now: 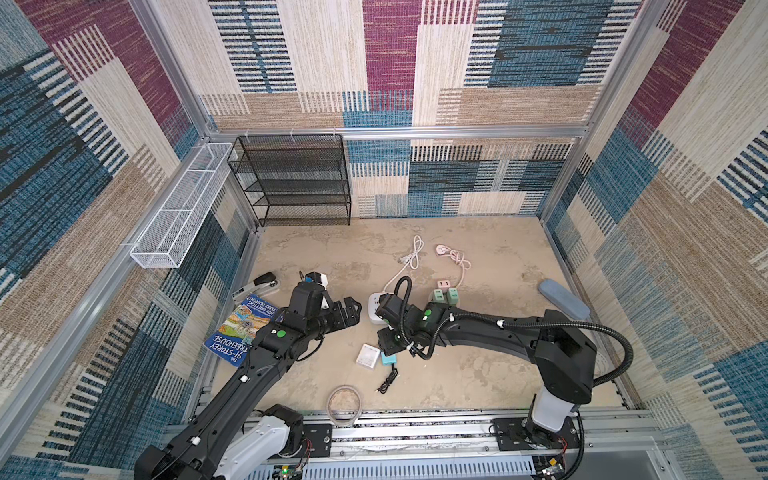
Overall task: Insert the plug
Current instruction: 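Move the right gripper down to the teal charger plug near the white charger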
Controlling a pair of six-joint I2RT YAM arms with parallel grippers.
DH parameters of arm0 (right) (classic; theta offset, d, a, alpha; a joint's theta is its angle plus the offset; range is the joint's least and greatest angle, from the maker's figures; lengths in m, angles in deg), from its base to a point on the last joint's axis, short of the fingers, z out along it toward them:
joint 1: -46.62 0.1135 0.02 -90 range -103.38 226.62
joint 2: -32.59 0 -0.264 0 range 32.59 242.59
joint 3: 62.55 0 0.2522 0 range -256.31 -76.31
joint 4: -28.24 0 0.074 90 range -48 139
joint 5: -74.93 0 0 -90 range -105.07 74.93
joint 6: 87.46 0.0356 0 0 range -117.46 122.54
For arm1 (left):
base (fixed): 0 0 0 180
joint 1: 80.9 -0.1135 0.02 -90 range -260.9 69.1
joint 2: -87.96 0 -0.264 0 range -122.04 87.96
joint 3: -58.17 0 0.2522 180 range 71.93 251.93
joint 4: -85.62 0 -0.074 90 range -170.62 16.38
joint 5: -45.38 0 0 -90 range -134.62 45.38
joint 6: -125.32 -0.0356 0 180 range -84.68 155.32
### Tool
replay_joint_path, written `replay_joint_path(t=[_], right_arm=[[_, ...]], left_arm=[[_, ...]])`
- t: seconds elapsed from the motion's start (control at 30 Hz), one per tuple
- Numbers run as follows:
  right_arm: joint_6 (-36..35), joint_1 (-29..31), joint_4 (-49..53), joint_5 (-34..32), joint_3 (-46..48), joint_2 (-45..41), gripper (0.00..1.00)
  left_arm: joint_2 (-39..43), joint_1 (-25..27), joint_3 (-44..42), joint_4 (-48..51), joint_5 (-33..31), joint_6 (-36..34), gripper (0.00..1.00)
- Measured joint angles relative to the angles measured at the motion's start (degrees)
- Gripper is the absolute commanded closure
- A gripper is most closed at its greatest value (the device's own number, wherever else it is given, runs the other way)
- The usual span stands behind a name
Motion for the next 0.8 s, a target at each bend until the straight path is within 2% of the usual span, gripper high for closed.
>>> replay_joint_path(t=[0.27, 0.8], right_arm=[[0.0, 1.0, 2.0, 1.9, -0.8, 3.6, 0.45], [0.0, 1.6, 2.7, 2.8, 0.5, 5.7, 0.46]], left_arm=[[0.0, -1.2, -1.4, -0.3, 2.7, 1.0, 0.00], [-0.6, -1.4, -2.3, -2.1, 4.1, 1.6, 0.00]])
